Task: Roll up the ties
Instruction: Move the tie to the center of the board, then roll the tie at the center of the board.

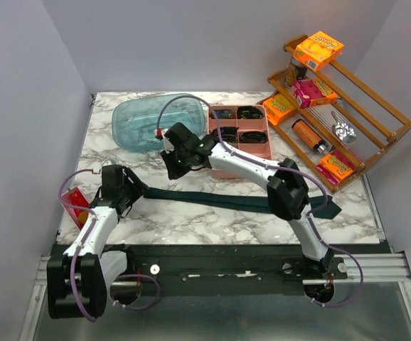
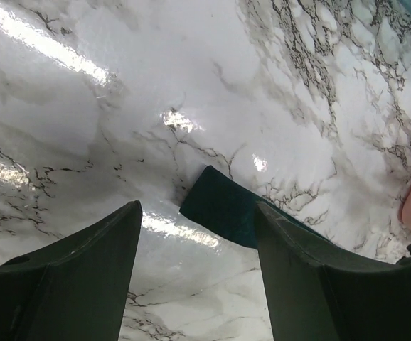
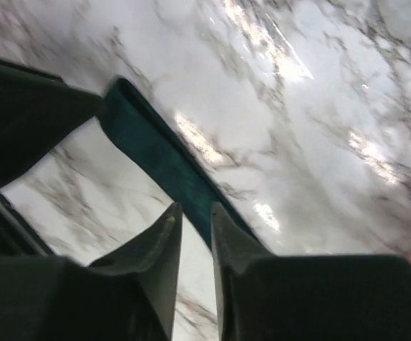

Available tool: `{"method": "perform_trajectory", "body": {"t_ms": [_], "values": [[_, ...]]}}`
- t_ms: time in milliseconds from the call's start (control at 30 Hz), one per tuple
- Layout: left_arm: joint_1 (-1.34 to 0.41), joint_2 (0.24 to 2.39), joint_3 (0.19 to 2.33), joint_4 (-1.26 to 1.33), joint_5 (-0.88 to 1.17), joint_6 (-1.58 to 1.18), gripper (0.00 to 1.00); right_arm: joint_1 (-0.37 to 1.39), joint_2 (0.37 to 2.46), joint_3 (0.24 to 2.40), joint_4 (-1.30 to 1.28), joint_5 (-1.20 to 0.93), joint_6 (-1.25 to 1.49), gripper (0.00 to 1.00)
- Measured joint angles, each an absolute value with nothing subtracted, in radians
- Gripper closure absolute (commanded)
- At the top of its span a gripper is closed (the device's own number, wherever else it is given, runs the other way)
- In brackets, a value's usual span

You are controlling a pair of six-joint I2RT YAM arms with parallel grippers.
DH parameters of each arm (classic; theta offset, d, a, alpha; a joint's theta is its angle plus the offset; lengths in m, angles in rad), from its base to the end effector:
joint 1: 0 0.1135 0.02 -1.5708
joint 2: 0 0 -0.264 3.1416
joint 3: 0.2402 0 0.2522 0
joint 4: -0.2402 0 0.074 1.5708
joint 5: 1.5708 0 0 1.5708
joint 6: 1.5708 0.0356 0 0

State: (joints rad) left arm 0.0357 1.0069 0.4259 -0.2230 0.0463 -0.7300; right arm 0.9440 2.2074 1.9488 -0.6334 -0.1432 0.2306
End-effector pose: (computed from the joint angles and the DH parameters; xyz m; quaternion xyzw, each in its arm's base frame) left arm 0.1925 0.0052 0.1734 -0.3383 0.8633 -0.1474 0.3444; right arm 0.2878 0.4061 0.2361 -0.3507 0.8730 0.2402 0.2391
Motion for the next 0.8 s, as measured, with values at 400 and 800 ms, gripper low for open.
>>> {"method": "perform_trajectory", "body": {"t_ms": [400, 800], "values": [[0.066, 1.088, 0.395, -0.130, 0.076, -0.729, 0.33, 0.970, 2.384, 2.144, -0.629, -0.281, 0.234, 0.93], [0.068, 1.112, 0.395, -0.105, 0.076, -0.722, 0.39, 0.978, 2.466, 2.221, -0.570, -0.361, 0.243, 0.93]]}}
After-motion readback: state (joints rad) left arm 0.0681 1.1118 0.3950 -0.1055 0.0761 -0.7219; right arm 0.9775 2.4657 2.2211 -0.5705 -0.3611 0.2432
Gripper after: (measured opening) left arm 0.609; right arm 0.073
